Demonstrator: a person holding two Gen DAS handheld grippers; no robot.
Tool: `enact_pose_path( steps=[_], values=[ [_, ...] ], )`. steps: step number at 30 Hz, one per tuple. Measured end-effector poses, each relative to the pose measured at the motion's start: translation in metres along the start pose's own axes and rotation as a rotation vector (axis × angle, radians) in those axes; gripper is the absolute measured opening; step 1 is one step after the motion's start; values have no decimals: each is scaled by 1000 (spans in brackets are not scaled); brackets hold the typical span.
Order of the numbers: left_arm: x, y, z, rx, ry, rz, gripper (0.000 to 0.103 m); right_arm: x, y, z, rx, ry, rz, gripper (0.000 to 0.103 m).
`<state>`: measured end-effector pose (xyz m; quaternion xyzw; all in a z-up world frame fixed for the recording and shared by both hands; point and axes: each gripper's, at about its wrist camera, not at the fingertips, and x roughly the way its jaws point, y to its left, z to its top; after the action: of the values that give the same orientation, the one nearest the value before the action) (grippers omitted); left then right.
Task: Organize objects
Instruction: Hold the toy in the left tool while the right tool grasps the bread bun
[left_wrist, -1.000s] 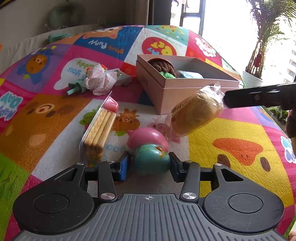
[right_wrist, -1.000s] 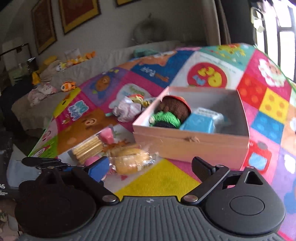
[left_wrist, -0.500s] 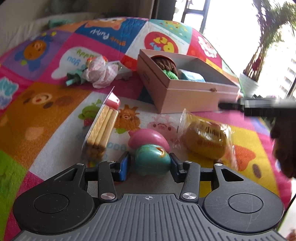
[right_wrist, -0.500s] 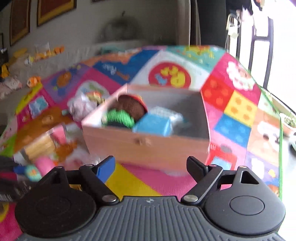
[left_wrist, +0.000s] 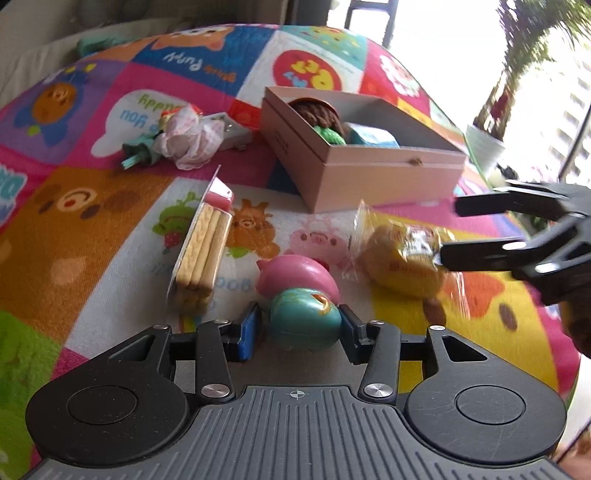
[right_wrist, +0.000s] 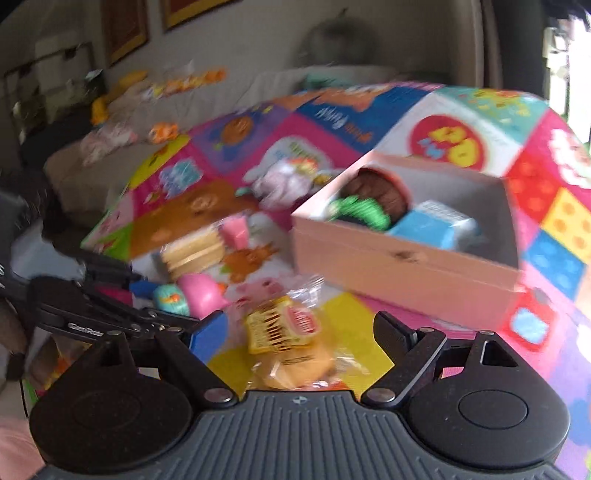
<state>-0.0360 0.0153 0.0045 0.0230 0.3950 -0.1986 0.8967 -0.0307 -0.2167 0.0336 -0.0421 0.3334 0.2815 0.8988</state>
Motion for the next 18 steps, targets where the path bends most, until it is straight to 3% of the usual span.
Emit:
enact_pose_path(
  steps=[4, 11, 18],
  values=[
    [-6, 2, -4, 18, 14, -17, 50, 31, 0, 0, 34, 73, 8, 85],
    [-13, 17, 0, -92, 95, -128, 50, 25, -9, -18, 45, 66, -33, 84],
    [-12, 18, 12, -134, 170, -209, 51, 25, 1, -29, -53, 55, -92, 93]
  ],
)
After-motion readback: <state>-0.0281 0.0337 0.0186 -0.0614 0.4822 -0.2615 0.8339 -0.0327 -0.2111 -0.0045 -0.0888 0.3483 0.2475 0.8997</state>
